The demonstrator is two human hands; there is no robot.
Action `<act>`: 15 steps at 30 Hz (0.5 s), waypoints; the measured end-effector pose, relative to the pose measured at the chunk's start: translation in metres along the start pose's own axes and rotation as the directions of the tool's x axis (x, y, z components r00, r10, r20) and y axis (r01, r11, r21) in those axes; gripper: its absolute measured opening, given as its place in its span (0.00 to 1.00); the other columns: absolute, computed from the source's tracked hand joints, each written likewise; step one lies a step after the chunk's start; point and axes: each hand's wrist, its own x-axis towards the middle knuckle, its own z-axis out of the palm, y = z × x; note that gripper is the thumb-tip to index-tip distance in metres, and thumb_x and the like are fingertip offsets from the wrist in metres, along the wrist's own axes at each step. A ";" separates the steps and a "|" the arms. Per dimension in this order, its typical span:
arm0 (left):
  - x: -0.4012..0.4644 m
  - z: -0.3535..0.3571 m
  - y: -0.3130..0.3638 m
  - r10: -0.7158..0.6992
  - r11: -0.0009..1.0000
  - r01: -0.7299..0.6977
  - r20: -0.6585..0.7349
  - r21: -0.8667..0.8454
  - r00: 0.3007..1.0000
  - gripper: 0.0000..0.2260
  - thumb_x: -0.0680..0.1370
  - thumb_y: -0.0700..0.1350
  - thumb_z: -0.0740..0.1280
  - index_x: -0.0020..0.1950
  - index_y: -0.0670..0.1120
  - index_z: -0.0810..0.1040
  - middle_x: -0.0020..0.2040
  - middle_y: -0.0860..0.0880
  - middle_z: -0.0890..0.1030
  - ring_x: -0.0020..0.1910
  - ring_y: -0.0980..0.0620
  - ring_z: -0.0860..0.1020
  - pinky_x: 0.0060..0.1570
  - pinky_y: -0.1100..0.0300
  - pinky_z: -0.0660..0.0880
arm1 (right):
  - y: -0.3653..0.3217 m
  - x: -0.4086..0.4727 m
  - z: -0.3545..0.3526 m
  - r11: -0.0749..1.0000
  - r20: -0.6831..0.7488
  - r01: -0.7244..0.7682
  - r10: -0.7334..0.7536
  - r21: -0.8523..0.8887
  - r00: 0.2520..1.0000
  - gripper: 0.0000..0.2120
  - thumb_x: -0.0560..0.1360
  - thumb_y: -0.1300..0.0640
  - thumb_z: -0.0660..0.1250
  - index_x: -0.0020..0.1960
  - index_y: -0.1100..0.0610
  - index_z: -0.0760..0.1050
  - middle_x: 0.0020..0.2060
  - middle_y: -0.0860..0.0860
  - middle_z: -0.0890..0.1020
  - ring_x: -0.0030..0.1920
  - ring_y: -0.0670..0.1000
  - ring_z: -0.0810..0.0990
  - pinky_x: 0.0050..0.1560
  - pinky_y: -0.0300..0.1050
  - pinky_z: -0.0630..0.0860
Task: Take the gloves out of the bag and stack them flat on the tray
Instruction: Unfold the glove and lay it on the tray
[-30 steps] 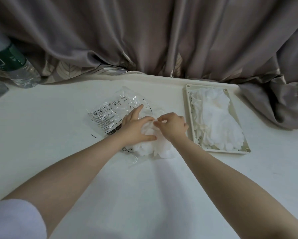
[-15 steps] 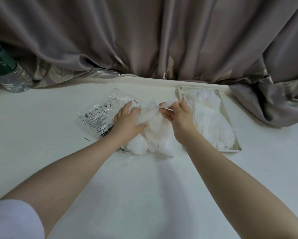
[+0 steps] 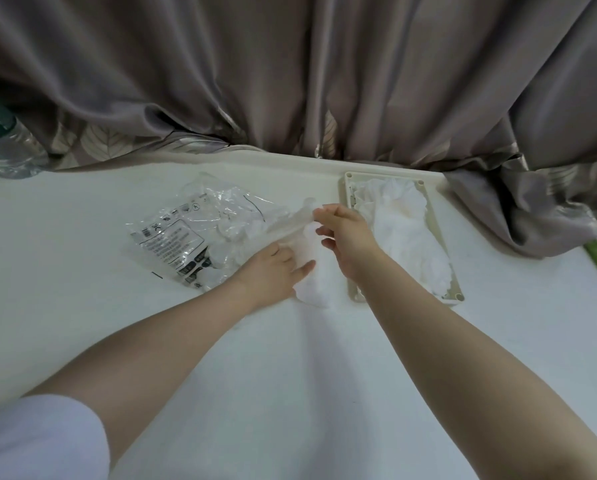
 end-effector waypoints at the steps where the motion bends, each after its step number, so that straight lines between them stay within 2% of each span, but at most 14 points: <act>1: -0.003 0.001 0.000 -0.043 0.999 0.043 0.000 0.004 0.999 0.29 0.82 0.52 0.53 0.77 0.42 0.46 0.62 0.44 0.75 0.67 0.44 0.66 0.68 0.55 0.58 | -0.001 0.001 -0.001 0.999 -0.032 0.012 -0.011 0.032 0.999 0.09 0.77 0.60 0.64 0.38 0.54 0.72 0.37 0.47 0.77 0.36 0.47 0.74 0.40 0.39 0.68; 2: -0.006 0.004 0.000 -0.096 0.995 0.096 0.001 -0.011 0.995 0.30 0.80 0.51 0.58 0.76 0.38 0.51 0.58 0.44 0.78 0.64 0.45 0.69 0.65 0.56 0.62 | -0.003 0.002 -0.003 0.997 -0.070 0.015 -0.010 0.076 0.998 0.09 0.78 0.61 0.62 0.39 0.55 0.71 0.36 0.49 0.77 0.35 0.47 0.74 0.39 0.39 0.68; 3: -0.010 0.003 -0.001 -0.136 0.991 0.136 0.009 -0.009 0.991 0.32 0.75 0.52 0.66 0.72 0.37 0.63 0.51 0.45 0.81 0.59 0.46 0.74 0.60 0.58 0.68 | -0.007 0.004 -0.005 0.992 -0.106 0.012 0.002 0.126 0.994 0.09 0.79 0.62 0.59 0.41 0.56 0.71 0.35 0.50 0.77 0.34 0.47 0.74 0.38 0.39 0.68; 4: -0.013 0.008 -0.004 -0.140 0.990 0.140 -0.007 -0.018 0.990 0.30 0.66 0.53 0.74 0.62 0.38 0.76 0.42 0.47 0.82 0.52 0.48 0.78 0.52 0.59 0.73 | -0.010 0.006 -0.006 0.983 -0.141 0.000 0.026 0.185 0.990 0.08 0.80 0.62 0.57 0.43 0.57 0.71 0.35 0.51 0.76 0.34 0.47 0.74 0.37 0.39 0.70; 5: -0.015 0.011 -0.006 -0.140 0.990 0.139 -0.047 -0.025 0.989 0.24 0.57 0.50 0.78 0.49 0.42 0.83 0.35 0.48 0.82 0.44 0.50 0.80 0.46 0.60 0.74 | -0.013 0.008 -0.008 0.967 -0.165 -0.020 0.064 0.253 0.984 0.08 0.80 0.63 0.55 0.46 0.58 0.72 0.35 0.52 0.76 0.33 0.48 0.74 0.36 0.38 0.71; 6: -0.016 0.013 -0.006 -0.156 0.988 0.154 -0.070 -0.026 0.985 0.17 0.52 0.48 0.78 0.38 0.45 0.83 0.31 0.50 0.80 0.39 0.51 0.80 0.43 0.60 0.72 | -0.017 0.010 -0.010 0.947 -0.167 -0.046 0.104 0.318 0.980 0.08 0.80 0.63 0.54 0.48 0.60 0.72 0.35 0.52 0.76 0.33 0.49 0.74 0.36 0.39 0.73; 7: -0.020 0.012 -0.008 -0.176 0.984 0.174 -0.034 -0.033 0.984 0.13 0.52 0.47 0.76 0.34 0.46 0.82 0.30 0.51 0.80 0.37 0.52 0.80 0.44 0.61 0.70 | -0.019 0.011 -0.012 0.927 -0.151 -0.081 0.145 0.365 0.978 0.09 0.80 0.63 0.53 0.49 0.60 0.72 0.35 0.53 0.77 0.34 0.50 0.75 0.38 0.40 0.74; 8: -0.023 0.009 -0.011 -0.172 0.983 0.171 0.001 -0.061 0.985 0.11 0.55 0.47 0.74 0.36 0.48 0.83 0.33 0.52 0.81 0.39 0.52 0.80 0.46 0.61 0.68 | -0.019 0.011 -0.014 0.908 -0.118 -0.119 0.180 0.401 0.977 0.10 0.81 0.63 0.52 0.50 0.60 0.72 0.37 0.55 0.79 0.36 0.52 0.77 0.41 0.43 0.75; 10: -0.028 0.004 -0.011 -0.265 0.940 0.280 0.100 -0.194 0.959 0.14 0.72 0.48 0.66 0.56 0.50 0.80 0.52 0.51 0.81 0.54 0.50 0.77 0.55 0.59 0.66 | -0.017 0.009 -0.017 0.876 -0.019 -0.193 0.224 0.442 0.975 0.12 0.80 0.64 0.49 0.54 0.63 0.72 0.42 0.59 0.81 0.38 0.56 0.80 0.39 0.46 0.78; 11: -0.028 0.009 -0.011 -0.317 0.893 0.345 0.142 -0.288 0.938 0.16 0.77 0.47 0.60 0.64 0.50 0.75 0.61 0.49 0.76 0.61 0.48 0.73 0.59 0.58 0.64 | -0.014 0.007 -0.017 0.854 0.025 -0.221 0.237 0.471 0.971 0.13 0.80 0.64 0.48 0.56 0.64 0.71 0.44 0.61 0.81 0.38 0.57 0.81 0.36 0.46 0.79; 12: -0.029 0.006 -0.012 -0.358 0.820 0.418 0.220 -0.392 0.908 0.17 0.79 0.49 0.58 0.68 0.50 0.71 0.66 0.48 0.72 0.64 0.47 0.71 0.61 0.57 0.64 | -0.011 0.007 -0.018 0.825 0.066 -0.248 0.249 0.507 0.966 0.14 0.80 0.64 0.48 0.55 0.64 0.71 0.45 0.62 0.81 0.37 0.57 0.82 0.34 0.46 0.80; 13: -0.029 0.001 -0.012 -0.396 0.737 0.469 0.250 -0.488 0.883 0.18 0.79 0.51 0.58 0.68 0.50 0.70 0.66 0.48 0.70 0.65 0.46 0.70 0.61 0.56 0.64 | -0.009 0.006 -0.019 0.801 0.099 -0.273 0.262 0.532 0.960 0.14 0.81 0.64 0.47 0.53 0.64 0.72 0.45 0.62 0.81 0.36 0.57 0.83 0.33 0.47 0.81; 15: -0.030 -0.010 -0.012 -0.506 0.581 0.519 0.222 -0.627 0.834 0.17 0.77 0.54 0.61 0.62 0.48 0.75 0.62 0.48 0.73 0.62 0.46 0.71 0.58 0.57 0.66 | -0.004 0.007 -0.019 0.778 0.150 -0.318 0.284 0.541 0.947 0.15 0.82 0.62 0.47 0.52 0.63 0.72 0.46 0.60 0.80 0.33 0.56 0.84 0.32 0.48 0.81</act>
